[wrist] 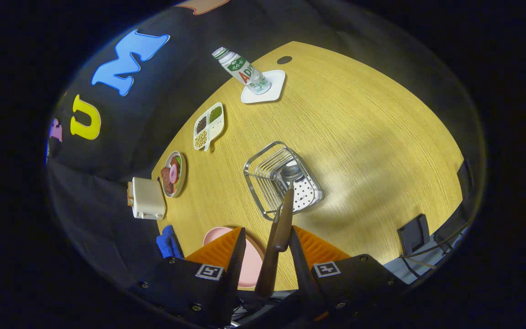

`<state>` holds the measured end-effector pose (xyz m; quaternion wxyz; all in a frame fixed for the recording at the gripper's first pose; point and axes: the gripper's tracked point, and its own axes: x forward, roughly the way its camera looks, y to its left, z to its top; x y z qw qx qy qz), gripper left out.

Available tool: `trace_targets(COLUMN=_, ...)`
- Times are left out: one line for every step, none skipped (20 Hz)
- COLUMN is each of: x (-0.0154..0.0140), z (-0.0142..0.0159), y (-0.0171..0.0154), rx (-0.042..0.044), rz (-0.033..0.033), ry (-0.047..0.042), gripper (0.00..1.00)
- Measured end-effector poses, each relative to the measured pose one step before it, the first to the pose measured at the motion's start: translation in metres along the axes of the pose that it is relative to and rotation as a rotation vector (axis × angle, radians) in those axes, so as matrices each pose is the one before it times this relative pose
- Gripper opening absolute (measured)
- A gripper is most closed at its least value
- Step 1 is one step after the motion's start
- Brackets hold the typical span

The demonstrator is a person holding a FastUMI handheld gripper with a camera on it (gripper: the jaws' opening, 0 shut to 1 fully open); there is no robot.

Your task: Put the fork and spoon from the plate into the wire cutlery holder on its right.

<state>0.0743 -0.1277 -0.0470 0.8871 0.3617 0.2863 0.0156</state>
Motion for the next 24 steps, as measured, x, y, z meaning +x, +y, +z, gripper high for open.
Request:
trace_targets(x=-0.00117, z=0.00179, y=0.00081, rx=-0.00431, rz=-0.00076, ry=-0.00727, gripper=0.57)
trace_targets(x=0.00003, z=0.00098, y=0.00178, rx=0.00234, rz=0.00601, ry=-0.00459, gripper=0.70)
trace_targets(x=-0.00068, z=0.00005, y=0.00076, rx=0.00110, rz=0.00062, ry=-0.00339, gripper=0.84)
trace_targets(x=-0.00059, z=0.00127, y=-0.00122, rx=-0.00597, rz=-0.00587, ry=-0.00531, gripper=0.87)
trace_targets(x=-0.00070, z=0.00096, y=-0.00233, rx=-0.01243, rz=-0.01205, ry=-0.01062, gripper=0.87)
trace_targets(x=0.00006, z=0.00440, y=-0.00263, rx=-0.02291, rz=-0.01588, ry=-0.01604, gripper=0.88)
trace_targets(x=-0.00300, z=0.00120, y=-0.00029, rx=-0.02403, rz=-0.01407, ry=-0.02130, gripper=0.99)
trace_targets(x=-0.00279, z=0.00503, y=-0.00104, rx=-0.02169, rz=-0.01666, ry=-0.02533, gripper=0.99)
trace_targets(x=-0.00412, z=0.00727, y=0.00016, rx=-0.01857, rz=-0.01432, ry=-0.03364, gripper=0.98)
trace_targets(x=-0.00479, z=0.00741, y=0.00063, rx=-0.02178, rz=-0.00959, ry=-0.03575, gripper=0.99)
trace_targets(x=-0.00320, z=0.00839, y=0.00326, rx=-0.02438, rz=-0.00978, ry=-0.03613, gripper=0.98)
trace_targets(x=-0.00480, z=0.00923, y=0.00148, rx=-0.03400, rz=-0.00936, ry=-0.03866, gripper=0.98)
trace_targets(x=-0.00648, z=0.01034, y=0.00188, rx=-0.03913, rz=-0.00887, ry=-0.04467, gripper=0.98)
trace_targets(x=-0.00617, z=0.01182, y=0.00211, rx=-0.04124, rz=-0.00952, ry=-0.04999, gripper=0.98)
trace_targets(x=-0.00648, z=0.01397, y=0.00513, rx=-0.04274, rz=-0.00728, ry=-0.05777, gripper=0.98)
trace_targets(x=-0.00868, z=0.01527, y=0.00536, rx=-0.04238, rz=-0.00462, ry=-0.06646, gripper=0.98)
trace_targets(x=-0.00641, z=0.01649, y=0.00576, rx=-0.03989, rz=-0.00486, ry=-0.07295, gripper=0.98)
trace_targets(x=-0.00662, z=0.01652, y=0.00519, rx=-0.03839, rz=-0.00292, ry=-0.06924, gripper=0.98)
trace_targets(x=-0.00617, z=0.01790, y=0.00500, rx=-0.03545, rz=-0.00490, ry=-0.06997, gripper=0.98)
trace_targets(x=-0.00726, z=0.01766, y=0.00378, rx=-0.03178, rz=-0.00473, ry=-0.06728, gripper=0.98)
trace_targets(x=-0.00723, z=0.01784, y=0.00274, rx=-0.03043, rz=-0.00792, ry=-0.06609, gripper=0.98)
trace_targets(x=-0.00632, z=0.01881, y=0.00105, rx=-0.03147, rz=-0.01273, ry=-0.06964, gripper=0.98)
trace_targets(x=-0.00331, z=0.01590, y=0.00069, rx=-0.03358, rz=-0.01444, ry=-0.05878, gripper=0.98)
trace_targets(x=-0.00517, z=0.01348, y=-0.00088, rx=-0.03443, rz=-0.02093, ry=-0.05083, gripper=0.98)
